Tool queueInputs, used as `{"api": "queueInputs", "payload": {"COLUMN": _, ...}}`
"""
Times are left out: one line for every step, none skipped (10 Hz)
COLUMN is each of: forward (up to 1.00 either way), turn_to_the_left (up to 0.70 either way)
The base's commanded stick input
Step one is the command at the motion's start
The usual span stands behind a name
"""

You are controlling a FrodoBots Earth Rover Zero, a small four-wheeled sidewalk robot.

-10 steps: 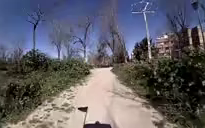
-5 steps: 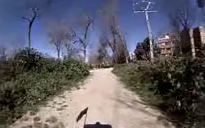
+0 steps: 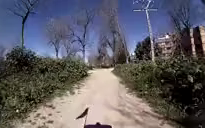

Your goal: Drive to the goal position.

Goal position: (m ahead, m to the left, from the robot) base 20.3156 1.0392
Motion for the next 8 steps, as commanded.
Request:
{"api": "queueInputs", "payload": {"forward": 1.00, "turn_to_the_left": -0.01}}
{"api": "queueInputs", "payload": {"forward": 1.00, "turn_to_the_left": -0.04}}
{"api": "queueInputs", "payload": {"forward": 1.00, "turn_to_the_left": -0.07}}
{"api": "queueInputs", "payload": {"forward": 1.00, "turn_to_the_left": -0.10}}
{"api": "queueInputs", "payload": {"forward": 1.00, "turn_to_the_left": -0.19}}
{"api": "queueInputs", "payload": {"forward": 1.00, "turn_to_the_left": -0.17}}
{"api": "queueInputs", "payload": {"forward": 1.00, "turn_to_the_left": -0.16}}
{"api": "queueInputs", "payload": {"forward": 1.00, "turn_to_the_left": -0.14}}
